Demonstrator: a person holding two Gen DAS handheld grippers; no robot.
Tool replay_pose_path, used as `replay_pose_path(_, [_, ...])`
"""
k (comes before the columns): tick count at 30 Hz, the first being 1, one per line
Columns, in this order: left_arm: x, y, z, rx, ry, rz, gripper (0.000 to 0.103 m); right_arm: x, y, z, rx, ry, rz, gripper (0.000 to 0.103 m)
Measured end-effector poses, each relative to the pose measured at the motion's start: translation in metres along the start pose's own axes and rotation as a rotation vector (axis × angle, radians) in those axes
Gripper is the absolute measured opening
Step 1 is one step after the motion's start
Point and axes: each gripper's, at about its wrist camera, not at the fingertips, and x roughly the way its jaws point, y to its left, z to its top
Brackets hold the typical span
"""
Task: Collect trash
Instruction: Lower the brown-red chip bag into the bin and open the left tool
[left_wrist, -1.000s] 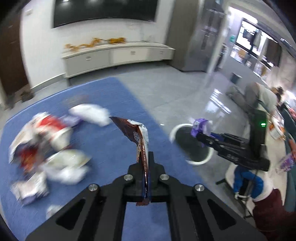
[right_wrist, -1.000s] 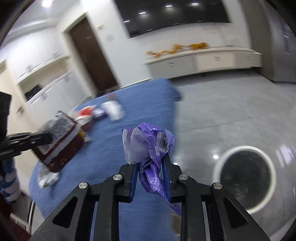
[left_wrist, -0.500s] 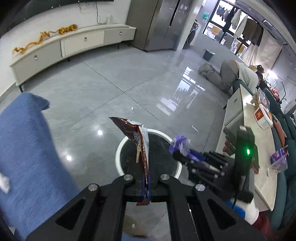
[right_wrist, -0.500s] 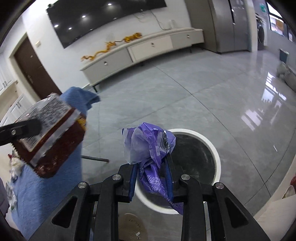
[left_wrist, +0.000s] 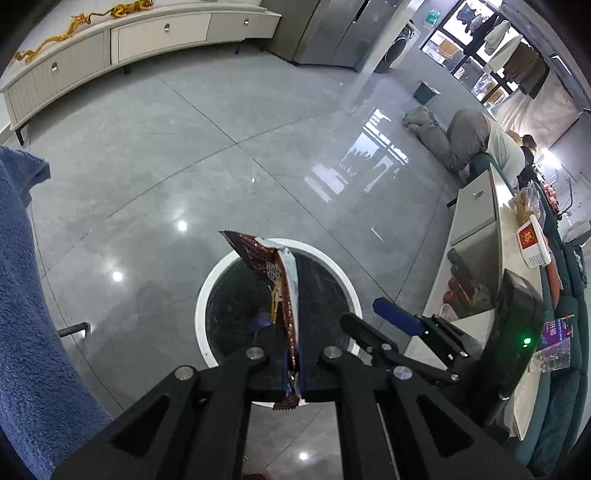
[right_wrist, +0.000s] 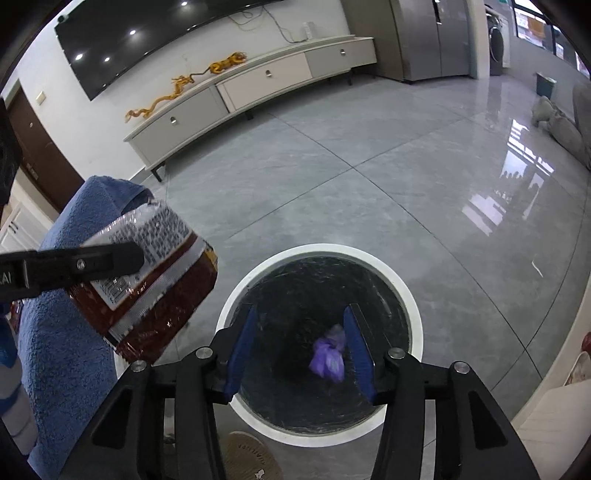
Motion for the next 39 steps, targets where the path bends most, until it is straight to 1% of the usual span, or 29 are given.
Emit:
replay_pose_path(8, [0.006,-0.004,-0.002,-0.01,0.016,-0.007,0.005,-0.023,0.0,-0.009,0.038,-0.039,-0.005,0.05])
replay_pose_path(12, [0.011,-0.006,-0.001,-0.009,0.026,-0.01,0.005,-0.044,-0.006,-0.023,0.071,-0.058,-0.017,0.05])
replay_pose_path(16, [0.016,-0.005,-0.001,-0.013,0.046,-0.015,0.005,-0.063,-0.008,-0.036,0.077,-0.073,-0.034,0.051])
replay_pose_path(21, [0.024,-0.012,0.001,-0.009,0.074,0.017,0.005,-0.076,-0.008,-0.05,0.072,-0.067,-0.056,0.052])
replay_pose_path(23, [0.027,-0.014,0.0,-0.008,0.069,0.018,0.005,-0.081,-0.009,-0.057,0.073,-0.066,-0.063,0.052])
replay_pose_path(26, [0.031,-0.019,0.0,0.003,0.061,0.029,0.005,-0.084,-0.01,-0.065,0.076,-0.062,-0.064,0.053])
replay_pose_path(28, [0.032,-0.022,0.0,0.016,0.037,0.046,0.005,-0.086,-0.011,-0.068,0.072,-0.058,-0.074,0.053])
replay_pose_path(31, [0.035,-0.024,-0.001,0.029,0.017,0.037,0.005,-0.087,-0.016,-0.072,0.074,-0.054,-0.08,0.055])
replay_pose_path(35, [0.046,-0.02,-0.002,0.028,0.046,0.058,0.005,-0.086,-0.022,-0.077,0.085,-0.041,-0.082,0.056])
replay_pose_path(39, [0.055,-0.011,-0.003,-0.006,0.085,0.051,0.005,-0.081,-0.025,-0.081,0.09,-0.028,-0.083,0.057])
